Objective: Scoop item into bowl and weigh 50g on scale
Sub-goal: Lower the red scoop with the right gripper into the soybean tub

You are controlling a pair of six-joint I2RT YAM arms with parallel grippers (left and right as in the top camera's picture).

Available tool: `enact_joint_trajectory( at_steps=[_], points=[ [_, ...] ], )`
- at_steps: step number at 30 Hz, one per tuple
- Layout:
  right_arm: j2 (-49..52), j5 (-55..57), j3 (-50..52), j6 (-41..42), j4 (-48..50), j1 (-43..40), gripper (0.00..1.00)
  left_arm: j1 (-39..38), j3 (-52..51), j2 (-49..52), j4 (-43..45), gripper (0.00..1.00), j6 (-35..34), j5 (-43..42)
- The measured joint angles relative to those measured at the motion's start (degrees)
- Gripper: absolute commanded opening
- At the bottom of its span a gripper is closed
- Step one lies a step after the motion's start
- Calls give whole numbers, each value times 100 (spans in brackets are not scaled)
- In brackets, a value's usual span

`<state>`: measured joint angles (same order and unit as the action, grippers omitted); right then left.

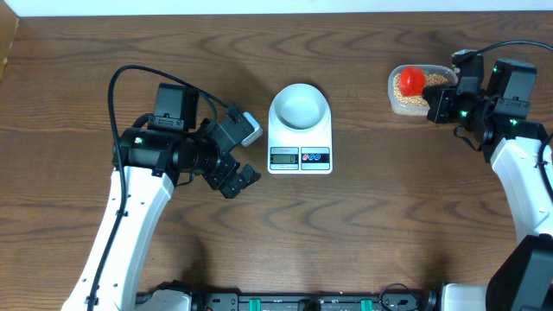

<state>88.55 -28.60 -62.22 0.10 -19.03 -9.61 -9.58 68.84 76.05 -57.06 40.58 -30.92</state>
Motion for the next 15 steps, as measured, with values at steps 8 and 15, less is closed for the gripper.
enact_joint_trajectory(
  at_steps=[8,15],
  points=[
    [-369,332,0,-297,-404,-4,1,0,0,0,0,98,2,0],
    [-837,680,-42,-863,-914,-9,1,0,0,0,0,98,0,2]
  ],
)
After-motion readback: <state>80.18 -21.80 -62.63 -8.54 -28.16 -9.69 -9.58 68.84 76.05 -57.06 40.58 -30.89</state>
